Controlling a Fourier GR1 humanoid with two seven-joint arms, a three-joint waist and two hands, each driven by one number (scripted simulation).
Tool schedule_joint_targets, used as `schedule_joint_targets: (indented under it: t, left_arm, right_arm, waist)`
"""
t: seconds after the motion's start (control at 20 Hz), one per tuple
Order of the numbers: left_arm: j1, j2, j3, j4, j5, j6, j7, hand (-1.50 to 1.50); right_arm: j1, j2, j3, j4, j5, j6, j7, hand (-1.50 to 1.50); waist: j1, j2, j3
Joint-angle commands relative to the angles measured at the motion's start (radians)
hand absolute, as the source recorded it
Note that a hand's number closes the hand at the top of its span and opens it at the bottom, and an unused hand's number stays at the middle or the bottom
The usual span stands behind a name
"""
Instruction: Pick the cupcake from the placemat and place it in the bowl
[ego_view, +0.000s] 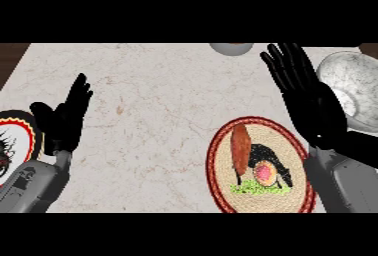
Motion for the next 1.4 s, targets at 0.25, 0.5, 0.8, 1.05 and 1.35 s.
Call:
schedule_joint_targets:
  t: [0.25, 0.5, 0.8, 1.05, 1.35]
  left_arm:
    - [-0.101, 0.059, 0.061, -0.073, -0.028, -0.036, -0.099, 0.00]
    - [0.021, 0.098, 0.156, -0.080, 0.051, -0.088, -0.134, 0.00]
    - [0.075, 0.098, 0.210, -0.073, 0.075, -0.151, -0.181, 0.00]
    - [0.091, 0.108, 0.210, -0.131, 0.070, -0.153, -0.161, 0.00]
    - [0.069, 0.097, 0.203, -0.115, 0.054, -0.147, -0.148, 0.00]
  right_arm:
    - [0.046, 0.017, 0.571, 0.061, -0.003, 0.374, 0.322, -1.50]
    - [0.153, -0.169, 0.661, -0.213, 0.493, 0.186, 0.177, -1.50]
    - [0.180, -0.313, 0.699, -0.513, 0.616, 0.242, 0.292, -1.50]
    - [-0.012, -0.386, 0.551, -0.597, 0.565, 0.413, 0.521, -1.50]
    - [-0.212, -0.469, 0.520, -0.602, 0.452, 0.671, 0.750, -1.50]
  waist:
    - [0.134, -0.023, 0.000]
    - [-0.015, -0.043, 0.011]
    - [-0.020, -0.033, 0.010]
    - [-0.002, -0.032, 0.008]
    - [0.007, -0.031, 0.004]
